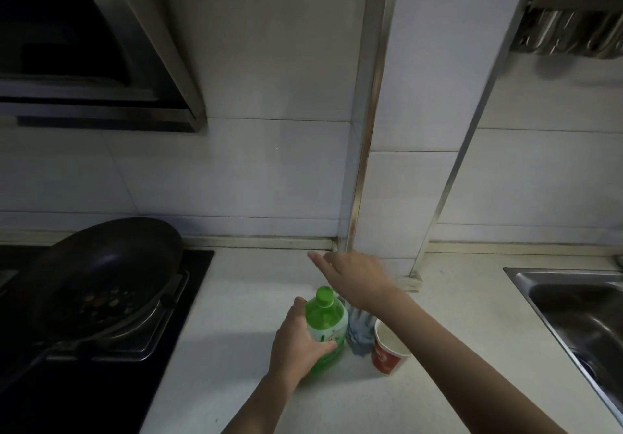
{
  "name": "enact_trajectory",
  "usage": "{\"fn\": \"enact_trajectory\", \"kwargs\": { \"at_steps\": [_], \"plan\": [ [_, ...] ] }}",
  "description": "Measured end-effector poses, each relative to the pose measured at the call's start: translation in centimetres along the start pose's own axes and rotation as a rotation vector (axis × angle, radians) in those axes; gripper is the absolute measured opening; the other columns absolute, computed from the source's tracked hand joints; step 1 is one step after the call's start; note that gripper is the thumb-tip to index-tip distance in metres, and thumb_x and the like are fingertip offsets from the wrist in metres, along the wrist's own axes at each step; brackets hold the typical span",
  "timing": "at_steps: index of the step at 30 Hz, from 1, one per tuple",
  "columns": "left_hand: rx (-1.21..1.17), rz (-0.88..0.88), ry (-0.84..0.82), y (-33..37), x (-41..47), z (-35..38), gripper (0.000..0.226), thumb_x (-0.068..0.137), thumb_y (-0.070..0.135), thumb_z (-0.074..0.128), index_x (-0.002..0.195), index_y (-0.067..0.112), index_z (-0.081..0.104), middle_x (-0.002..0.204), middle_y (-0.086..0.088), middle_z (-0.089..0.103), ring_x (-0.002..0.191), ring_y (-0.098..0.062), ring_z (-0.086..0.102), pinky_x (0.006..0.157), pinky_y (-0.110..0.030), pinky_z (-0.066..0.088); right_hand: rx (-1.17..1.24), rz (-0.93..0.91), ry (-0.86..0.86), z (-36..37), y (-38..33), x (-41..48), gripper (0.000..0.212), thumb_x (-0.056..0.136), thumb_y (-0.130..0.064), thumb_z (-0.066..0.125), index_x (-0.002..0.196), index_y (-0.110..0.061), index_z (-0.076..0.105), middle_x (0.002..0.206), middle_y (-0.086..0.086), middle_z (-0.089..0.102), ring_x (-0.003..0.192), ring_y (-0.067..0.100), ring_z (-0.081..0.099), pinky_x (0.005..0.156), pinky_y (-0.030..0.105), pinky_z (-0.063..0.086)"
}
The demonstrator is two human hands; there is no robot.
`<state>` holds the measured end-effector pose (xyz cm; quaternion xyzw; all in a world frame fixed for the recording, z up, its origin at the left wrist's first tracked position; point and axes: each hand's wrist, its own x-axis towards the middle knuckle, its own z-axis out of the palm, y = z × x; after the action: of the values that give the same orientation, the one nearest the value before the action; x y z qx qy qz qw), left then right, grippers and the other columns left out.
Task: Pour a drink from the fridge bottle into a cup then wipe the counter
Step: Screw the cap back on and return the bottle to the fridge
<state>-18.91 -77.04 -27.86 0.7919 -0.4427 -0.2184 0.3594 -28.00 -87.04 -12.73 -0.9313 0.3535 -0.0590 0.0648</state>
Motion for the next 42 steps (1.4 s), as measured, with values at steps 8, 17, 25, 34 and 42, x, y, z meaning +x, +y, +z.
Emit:
{"fn": "enact_trajectory", "kwargs": {
  "at_steps": [8,17,25,34,42],
  "plan": [
    [0.011,0.01,-0.006,0.0,0.0,-0.1,0.079,0.053,0.056,0.085,0.111,0.034,0.036,0.111,0.012,0.061,0.1,-0.011,0.063,0.082,-0.033,0.056,-0.036,-0.104,-0.049,-0.4,0.8,-0.2,0.045,0.097,-0.054,0.034,0.104,-0.019,0.062,0.095,0.0,0.067,0.089,0.021,0.064,0.073,0.034,0.048],
    [0.007,0.025,-0.001,0.0,0.0,-0.1,0.076,0.054,0.056,0.085,0.109,0.034,0.037,0.105,0.013,0.061,0.095,-0.009,0.063,0.078,-0.031,0.055,-0.303,-0.476,-0.136,2.0,1.8,-0.6,0.033,0.096,-0.038,0.047,0.114,-0.011,0.051,0.11,0.007,0.056,0.097,0.025,0.057,0.073,0.04,0.05],
    [0.012,0.049,0.008,0.3,-0.3,-0.1,0.073,0.059,0.049,0.088,0.111,0.032,0.041,0.104,0.016,0.06,0.094,-0.003,0.06,0.069,-0.009,0.042,-0.386,-0.179,0.006,3.0,-0.5,-0.9,0.06,0.1,-0.053,0.018,0.061,-0.014,0.043,0.057,-0.002,0.041,0.048,0.014,0.038,0.047,0.026,0.029],
    [0.044,0.102,-0.023,0.0,-0.3,-0.3,0.075,0.058,0.055,0.087,0.113,0.034,0.041,0.108,0.017,0.06,0.097,-0.001,0.061,0.076,-0.009,0.048,-0.51,-0.412,-0.038,4.2,0.9,-0.6,0.044,0.098,-0.044,0.033,0.078,-0.017,0.06,0.068,0.0,0.054,0.059,0.017,0.052,0.048,0.03,0.034],
    [0.051,-0.022,-0.028,1.0,-0.9,-0.1,0.067,0.059,0.055,0.083,0.105,0.039,0.037,0.097,0.015,0.06,0.088,-0.004,0.06,0.077,-0.026,0.053,-0.551,0.005,-0.182,3.5,-3.7,-0.7,0.018,0.095,-0.014,0.047,0.083,-0.015,0.061,0.06,-0.002,0.042,0.056,0.011,0.045,0.044,0.024,0.026]
  ]
}}
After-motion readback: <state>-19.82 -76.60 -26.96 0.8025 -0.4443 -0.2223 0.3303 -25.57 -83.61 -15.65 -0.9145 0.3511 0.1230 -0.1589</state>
